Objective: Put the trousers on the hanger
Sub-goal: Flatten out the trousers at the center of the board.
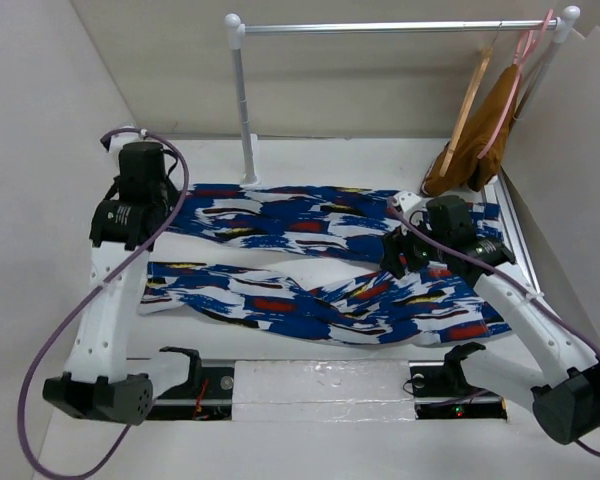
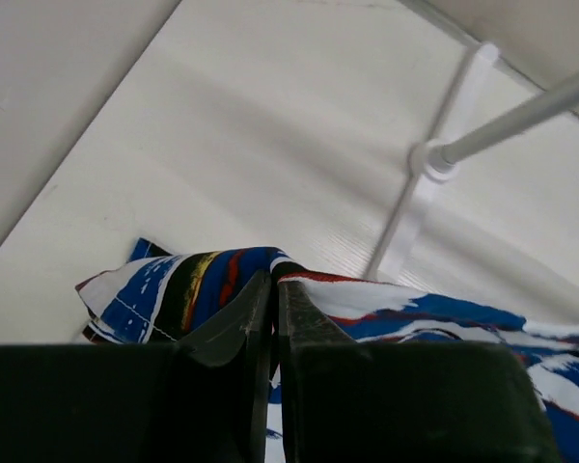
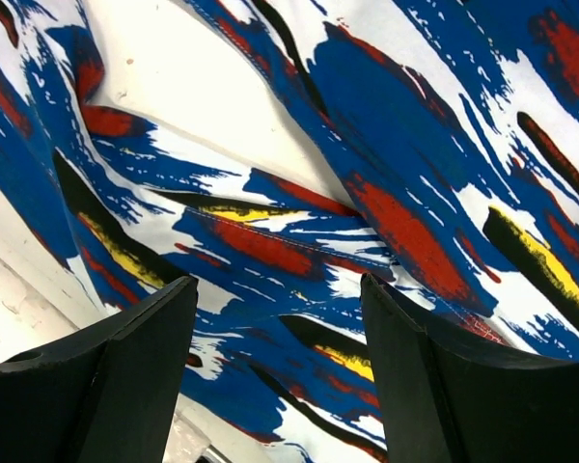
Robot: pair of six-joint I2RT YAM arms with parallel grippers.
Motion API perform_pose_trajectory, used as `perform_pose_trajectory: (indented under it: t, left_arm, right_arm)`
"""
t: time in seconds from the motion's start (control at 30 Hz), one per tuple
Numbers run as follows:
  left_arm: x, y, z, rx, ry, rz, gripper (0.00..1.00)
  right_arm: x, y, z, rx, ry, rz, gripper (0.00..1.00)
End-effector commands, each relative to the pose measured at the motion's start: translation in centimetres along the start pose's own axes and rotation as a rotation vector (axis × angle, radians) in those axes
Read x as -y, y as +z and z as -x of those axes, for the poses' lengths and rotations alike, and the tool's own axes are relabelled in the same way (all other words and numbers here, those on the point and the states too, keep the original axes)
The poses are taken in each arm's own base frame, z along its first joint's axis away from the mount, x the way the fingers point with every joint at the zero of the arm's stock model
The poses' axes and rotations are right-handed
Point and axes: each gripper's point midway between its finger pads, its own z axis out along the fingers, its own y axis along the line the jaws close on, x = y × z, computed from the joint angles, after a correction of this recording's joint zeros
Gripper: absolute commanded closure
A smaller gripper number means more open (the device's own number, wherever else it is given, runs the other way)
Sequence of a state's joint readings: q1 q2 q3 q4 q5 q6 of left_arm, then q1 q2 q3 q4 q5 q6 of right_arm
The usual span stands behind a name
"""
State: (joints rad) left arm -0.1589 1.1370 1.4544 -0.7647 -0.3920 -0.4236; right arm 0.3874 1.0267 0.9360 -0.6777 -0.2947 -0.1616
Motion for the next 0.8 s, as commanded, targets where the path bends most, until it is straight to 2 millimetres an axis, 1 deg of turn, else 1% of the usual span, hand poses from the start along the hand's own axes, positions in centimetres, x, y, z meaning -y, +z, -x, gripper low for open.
perform_pose_trajectory:
  t: [0.0,0.03,0.07,0.1,0.13,0.17,0.2,0.23,0.27,0.3,0.33,0.37,0.4,0.43,0.47,0.5,0.53,0.57,0.6,0.63,0.67,0.7,0.73,0.77]
  left_arm:
    - [-2.9,7.5,0.0,-0.049,-0.056,0.098,1.00]
    - [-2.3,9.0,-0.4,-0.066,-0.056,0.090,1.00]
    - [-3.9,11.3,0.3,-0.062,-0.101,0.132,1.00]
    - [-3.4,14.7,-0.4,-0.132,-0.107,0.127,1.00]
    - [-3.5,16.6,-0.5,-0.156,-0.102,0.139,1.00]
    - [-3.9,18.3,-1.9,-0.229,-0.071,0.180,0.97]
    - [-3.7,21.8,-1.5,-0.270,-0.051,0.233,0.89]
    - [-3.8,22.7,-1.3,-0.295,-0.045,0.266,0.69]
    - [-4.4,23.0,-2.3,-0.356,-0.025,0.311,0.54]
    - [-4.0,23.7,-1.3,-0.333,-0.030,0.307,0.38]
    - [-3.7,23.6,-0.9,-0.317,-0.033,0.286,0.16]
    - [-2.9,23.4,0.3,-0.266,-0.056,0.241,0.11]
    - [-2.4,22.3,0.9,-0.228,-0.083,0.198,0.08]
    - [-2.4,21.2,0.7,-0.232,-0.084,0.188,0.08]
    - [-2.1,20.5,1.4,-0.195,-0.114,0.163,0.09]
    - [-2.4,18.6,0.0,-0.209,-0.127,0.144,0.11]
    - [-2.7,17.7,-1.2,-0.217,-0.136,0.132,0.17]
    - [-2.5,16.9,-1.5,-0.197,-0.163,0.102,0.21]
    - [-3.7,14.8,-4.4,-0.225,-0.174,0.115,0.25]
    - [-4.4,14.1,-6.2,-0.241,-0.189,0.124,0.31]
    - [-4.9,13.6,-6.8,-0.223,-0.206,0.121,0.31]
    - [-6.1,12.4,-9.7,-0.250,-0.221,0.139,0.32]
    - [-6.9,12.1,-11.0,-0.262,-0.232,0.148,0.32]
    - [-8.2,12.4,-11.4,-0.258,-0.258,0.163,0.31]
  right_arm:
    - [0.3,0.3,1.6,0.027,-0.041,-0.002,0.26]
    - [0.3,0.2,1.7,0.029,-0.040,-0.004,0.26]
    - [0.0,0.5,1.7,0.026,-0.045,0.007,0.26]
    - [-0.5,0.5,1.7,0.026,-0.053,0.019,0.26]
    - [-0.9,0.6,1.8,0.023,-0.053,0.029,0.26]
    - [-1.2,0.6,1.8,0.022,-0.054,0.035,0.26]
    - [-2.3,0.7,2.0,0.026,-0.070,0.061,0.25]
    - [-3.0,0.8,2.1,0.032,-0.066,0.072,0.25]
    - [-3.8,0.8,2.2,0.034,-0.074,0.089,0.24]
    - [-5.8,1.0,2.1,0.031,-0.105,0.135,0.24]
    - [-6.8,1.2,2.3,0.039,-0.111,0.146,0.24]
    - [-7.8,1.4,2.3,0.040,-0.129,0.165,0.26]
    - [-9.6,1.9,2.1,0.032,-0.162,0.188,0.40]
    - [-10.4,2.2,1.8,0.023,-0.172,0.196,0.40]
    - [-11.0,2.4,1.7,0.014,-0.181,0.204,0.58]
    - [-11.4,2.5,1.4,0.000,-0.186,0.204,0.89]
    - [-12.2,2.7,1.3,-0.003,-0.195,0.214,1.00]
    - [-12.2,2.9,1.1,-0.004,-0.191,0.215,1.00]
    - [-12.6,2.9,1.0,-0.001,-0.198,0.226,1.00]
    - [-12.8,2.9,1.2,0.018,-0.193,0.233,1.00]
    - [-12.8,2.8,1.2,0.027,-0.193,0.237,1.00]
    - [-13.1,3.0,0.7,0.022,-0.197,0.248,1.00]
    - [-13.2,3.0,0.4,0.020,-0.199,0.257,0.94]
    - [-13.2,2.9,0.3,0.025,-0.204,0.259,0.80]
